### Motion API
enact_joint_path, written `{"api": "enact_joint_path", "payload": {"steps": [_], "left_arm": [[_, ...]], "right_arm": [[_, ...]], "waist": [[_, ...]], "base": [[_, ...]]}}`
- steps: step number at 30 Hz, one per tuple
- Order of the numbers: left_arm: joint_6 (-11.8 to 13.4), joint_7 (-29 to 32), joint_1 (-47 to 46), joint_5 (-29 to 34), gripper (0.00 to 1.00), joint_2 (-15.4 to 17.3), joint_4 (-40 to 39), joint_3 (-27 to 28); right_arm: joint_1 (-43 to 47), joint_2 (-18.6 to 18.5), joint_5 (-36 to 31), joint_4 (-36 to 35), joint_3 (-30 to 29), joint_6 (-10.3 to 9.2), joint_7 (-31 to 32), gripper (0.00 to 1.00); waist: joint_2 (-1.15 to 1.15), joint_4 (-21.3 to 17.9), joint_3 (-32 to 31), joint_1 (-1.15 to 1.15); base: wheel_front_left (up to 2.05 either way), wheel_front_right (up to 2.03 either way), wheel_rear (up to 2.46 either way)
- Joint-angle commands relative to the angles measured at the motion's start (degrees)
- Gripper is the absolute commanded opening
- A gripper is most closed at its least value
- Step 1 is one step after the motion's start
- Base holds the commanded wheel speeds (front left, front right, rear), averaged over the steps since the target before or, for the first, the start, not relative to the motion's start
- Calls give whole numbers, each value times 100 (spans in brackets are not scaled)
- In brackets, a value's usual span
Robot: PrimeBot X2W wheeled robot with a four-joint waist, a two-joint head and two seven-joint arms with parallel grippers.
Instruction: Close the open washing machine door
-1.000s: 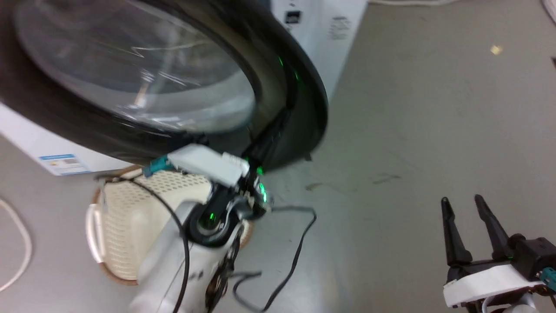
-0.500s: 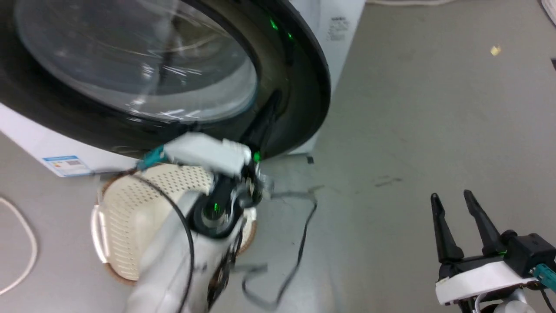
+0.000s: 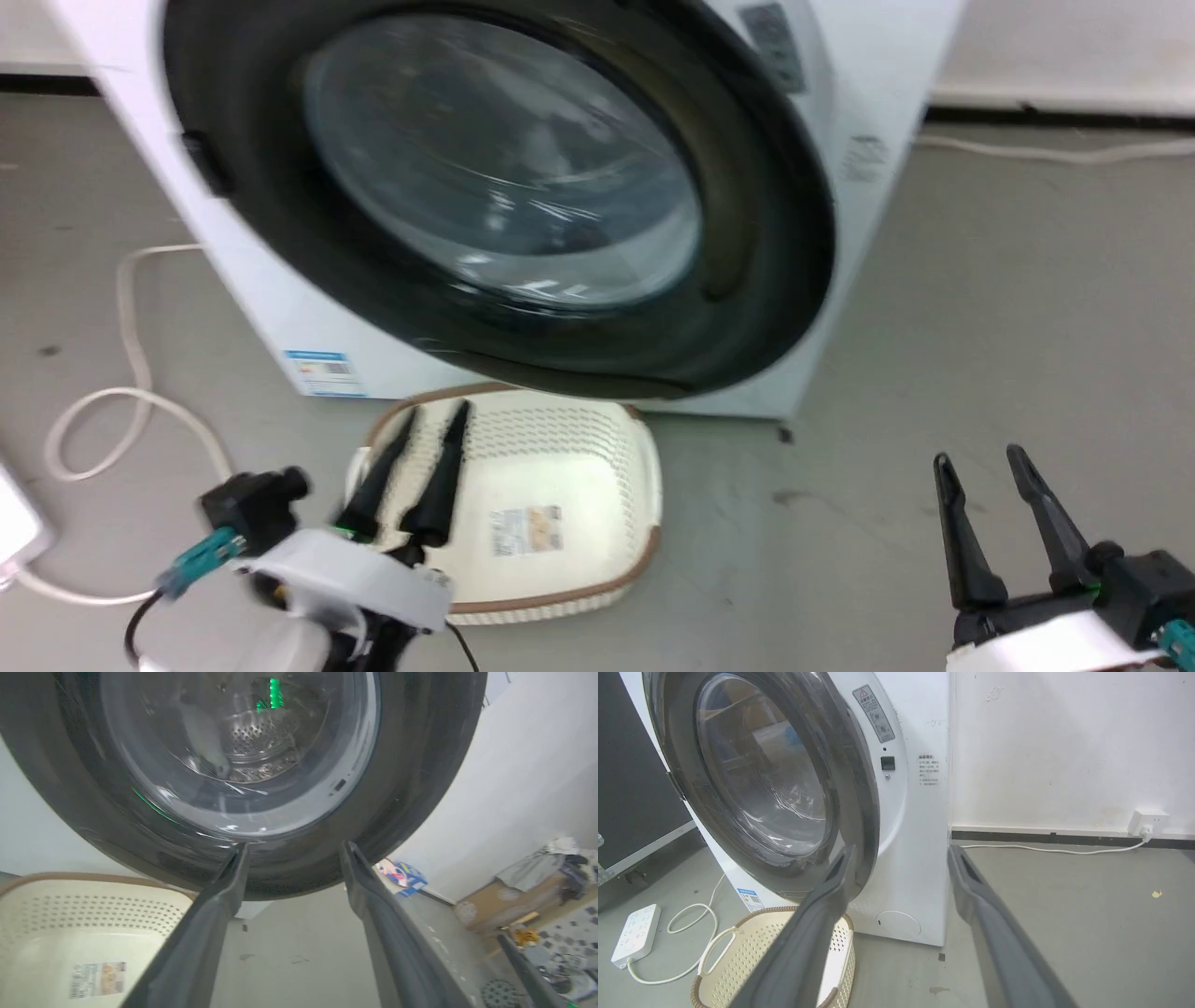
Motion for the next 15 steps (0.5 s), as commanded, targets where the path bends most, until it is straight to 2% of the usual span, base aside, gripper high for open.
{"api": "enact_joint_path", "payload": {"steps": [1, 4, 5, 7, 9, 12, 15], "left_arm": [[80, -29, 145, 481, 100, -120, -149, 267], [526, -30, 550, 2337, 100, -150, -528, 730], [670, -31, 683, 2789, 100, -223, -659, 831], [838, -31, 960, 3279, 100, -495, -926, 1089], [894, -31, 1223, 3666, 100, -672, -1109, 1288], [913, -32, 1546, 4197, 100, -782, -1182, 1426], [907, -32, 1759, 4466, 100, -915, -1214, 1567]], "right_arm": [[104, -58, -49, -59, 10, 5, -26, 100], [207, -102, -104, -144, 49, 5, -26, 100], [233, -106, -108, -166, 68, 5, -26, 100], [281, -136, -165, -215, 126, 5, -26, 100], [331, -163, -251, -255, 220, 5, -26, 100], [400, -176, -332, -287, 339, 5, -26, 100], [449, -166, -355, -288, 414, 5, -26, 100]], "waist": [[0, 339, -261, 1], [0, 500, -354, 1], [0, 545, -384, 1], [0, 624, -442, 1], [0, 685, -494, 1], [0, 755, -551, 1], [0, 817, -576, 1]], "base": [[0, 0, 0], [0, 0, 0], [0, 0, 0], [0, 0, 0], [0, 0, 0], [0, 0, 0], [0, 0, 0]]}}
